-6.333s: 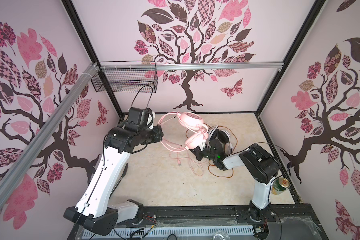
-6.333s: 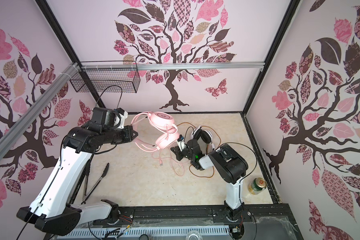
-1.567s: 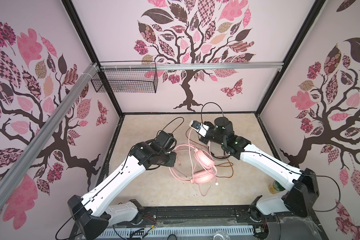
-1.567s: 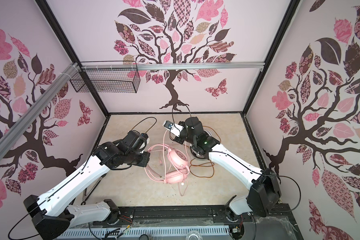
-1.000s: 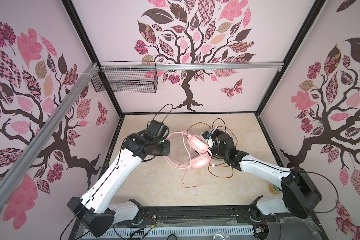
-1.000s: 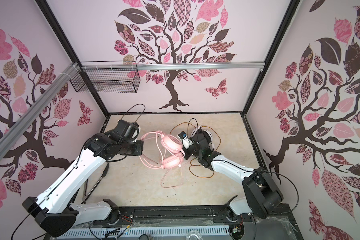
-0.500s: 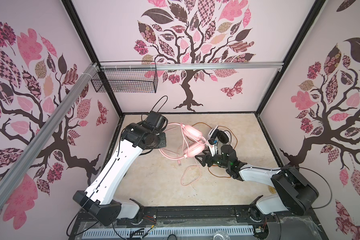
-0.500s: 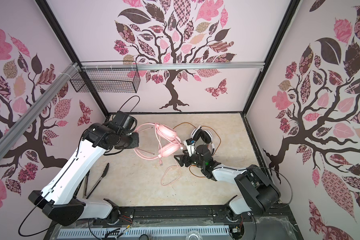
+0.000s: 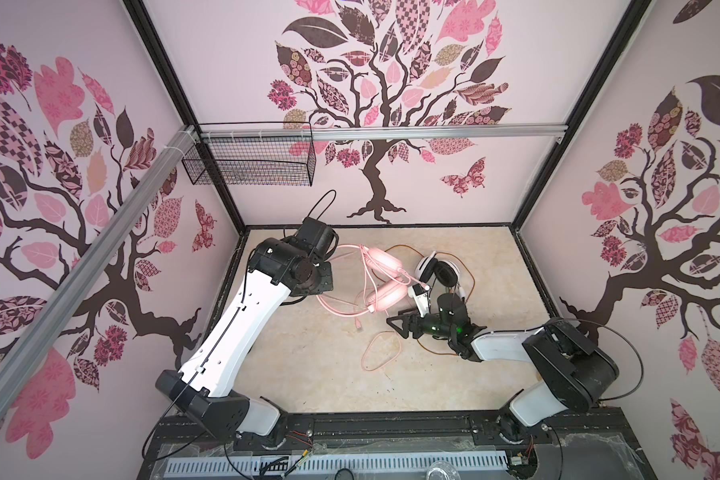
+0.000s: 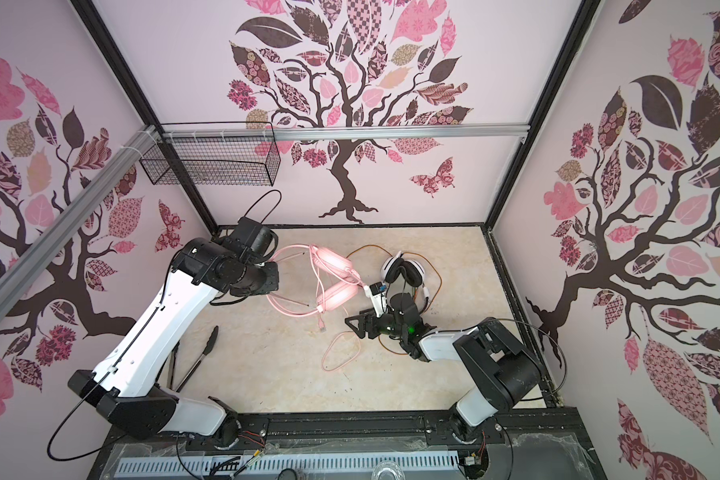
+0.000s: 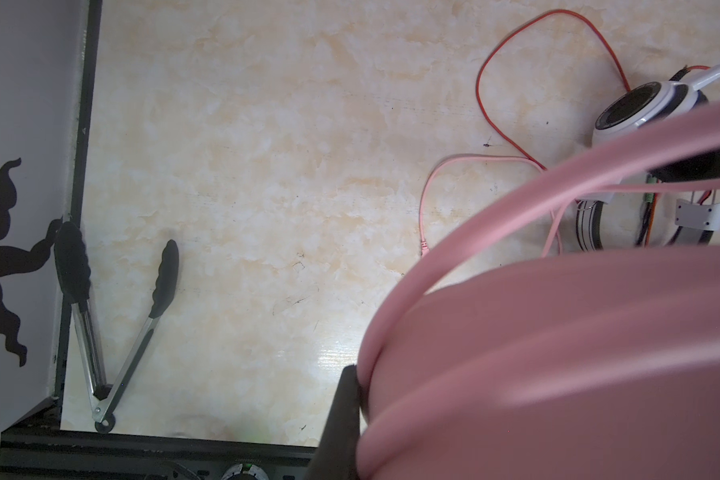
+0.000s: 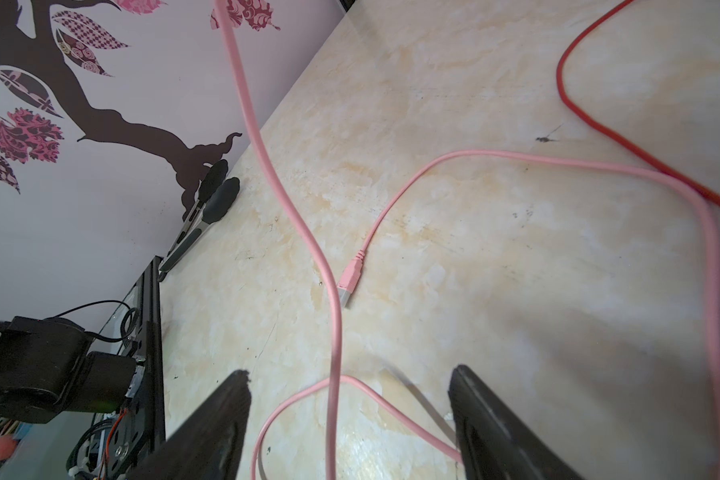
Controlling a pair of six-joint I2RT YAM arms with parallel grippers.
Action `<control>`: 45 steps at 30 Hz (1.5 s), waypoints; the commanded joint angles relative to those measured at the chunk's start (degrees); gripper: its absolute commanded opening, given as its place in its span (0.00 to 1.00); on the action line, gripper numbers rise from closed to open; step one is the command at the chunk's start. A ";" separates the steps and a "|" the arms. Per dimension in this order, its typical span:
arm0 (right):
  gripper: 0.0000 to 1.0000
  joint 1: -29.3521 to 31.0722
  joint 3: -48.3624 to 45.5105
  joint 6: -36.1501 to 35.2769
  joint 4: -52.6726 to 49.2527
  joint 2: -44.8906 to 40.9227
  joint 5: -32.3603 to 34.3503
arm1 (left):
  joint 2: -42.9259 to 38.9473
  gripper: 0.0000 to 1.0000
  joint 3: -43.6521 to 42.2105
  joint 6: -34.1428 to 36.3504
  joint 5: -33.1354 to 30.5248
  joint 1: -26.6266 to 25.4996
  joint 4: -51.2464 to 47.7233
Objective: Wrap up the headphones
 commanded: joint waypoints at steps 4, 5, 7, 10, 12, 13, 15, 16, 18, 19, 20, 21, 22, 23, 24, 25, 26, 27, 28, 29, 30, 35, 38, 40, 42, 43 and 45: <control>0.73 0.11 2.51 1.45 -0.04 3.16 -4.21 | 0.67 0.00 7.08 -1.00 0.59 1.50 1.68; 0.72 0.16 2.73 1.64 -0.02 3.48 -4.53 | 0.95 0.00 7.73 -0.86 0.77 2.31 1.70; 0.71 0.25 2.89 2.06 -0.07 4.01 -4.79 | 0.90 0.00 8.15 -0.84 2.48 4.42 2.40; 0.69 0.54 3.13 2.39 0.48 4.46 -5.37 | 0.19 0.00 6.96 -1.19 6.81 8.60 4.76; 0.69 0.97 3.05 2.61 1.60 4.74 -5.84 | -0.50 0.00 5.64 -1.54 8.99 10.57 6.62; 0.68 1.41 3.08 2.57 2.42 4.92 -6.32 | -0.79 0.00 5.09 -1.65 9.69 11.15 7.37; 0.67 2.38 3.16 2.53 4.42 5.41 -7.49 | -0.65 0.00 4.63 -1.88 10.10 11.54 7.98; 0.66 2.99 3.16 2.52 5.82 5.75 -7.98 | -0.48 0.00 4.57 -1.88 10.30 11.55 8.11; 0.64 3.98 3.67 2.61 6.95 6.62 -8.73 | -0.12 0.00 4.27 -1.91 10.60 11.55 8.42; 0.64 4.44 3.88 2.92 7.52 7.14 -8.93 | -0.06 0.00 4.08 -1.91 10.85 11.55 8.52; 0.64 4.98 3.96 3.17 8.41 7.69 -8.94 | 0.01 0.00 3.85 -1.91 11.07 11.55 8.72; 0.64 5.31 4.09 3.34 9.17 8.12 -8.81 | -0.12 0.00 3.75 -2.00 11.18 11.53 8.85; 0.64 5.67 4.24 3.57 9.57 8.41 -8.48 | -0.27 0.00 3.49 -2.09 11.29 11.55 9.11; 0.64 5.88 4.41 3.67 9.96 8.61 -7.97 | -0.45 0.00 3.24 -2.09 11.30 11.54 9.26; 0.64 5.98 4.50 3.80 10.29 8.81 -7.37 | -0.56 0.00 3.12 -2.18 11.37 11.53 9.44; 0.64 6.12 4.72 3.97 10.68 8.98 -6.65 | -0.58 0.00 2.96 -2.20 11.49 11.53 9.58; 0.64 6.16 4.88 4.42 11.40 9.31 -5.96 | -0.77 0.00 2.76 -2.26 11.64 11.55 9.76; 0.64 6.32 5.20 4.93 11.98 9.65 -5.42 | -0.86 0.00 2.53 -2.27 11.79 11.54 9.84; 0.64 6.41 5.62 5.62 12.62 10.23 -5.07 | -0.85 0.00 2.42 -2.35 11.92 11.55 10.06; 0.64 6.56 6.10 6.38 13.09 10.90 -4.69 | -0.96 0.00 2.33 -2.39 12.00 11.54 10.11; 0.61 6.65 6.57 7.07 13.40 11.52 -4.63 | -1.09 0.00 2.21 -2.44 12.03 11.52 10.10; 0.51 7.47 6.56 9.83 15.82 13.82 -5.43 | -1.62 0.00 2.12 -2.19 11.27 11.55 10.06; 0.51 8.61 4.82 10.67 16.72 13.67 -5.22 | -1.57 0.00 2.28 -1.84 10.42 11.55 9.94; 0.44 9.49 3.87 11.35 17.54 13.17 -5.09 | -1.56 0.00 2.06 -1.73 10.23 11.55 10.20; 0.22 9.82 3.35 11.97 18.34 12.36 -5.69 | -1.57 0.00 1.57 -1.90 10.34 11.55 10.62; 0.11 9.85 2.84 12.33 18.55 11.78 -5.68 | -1.70 0.00 1.40 -1.89 10.42 11.55 10.87; 0.00 10.32 1.30 12.44 17.88 9.87 -4.64 | -1.70 0.00 1.21 -1.91 10.13 11.55 11.06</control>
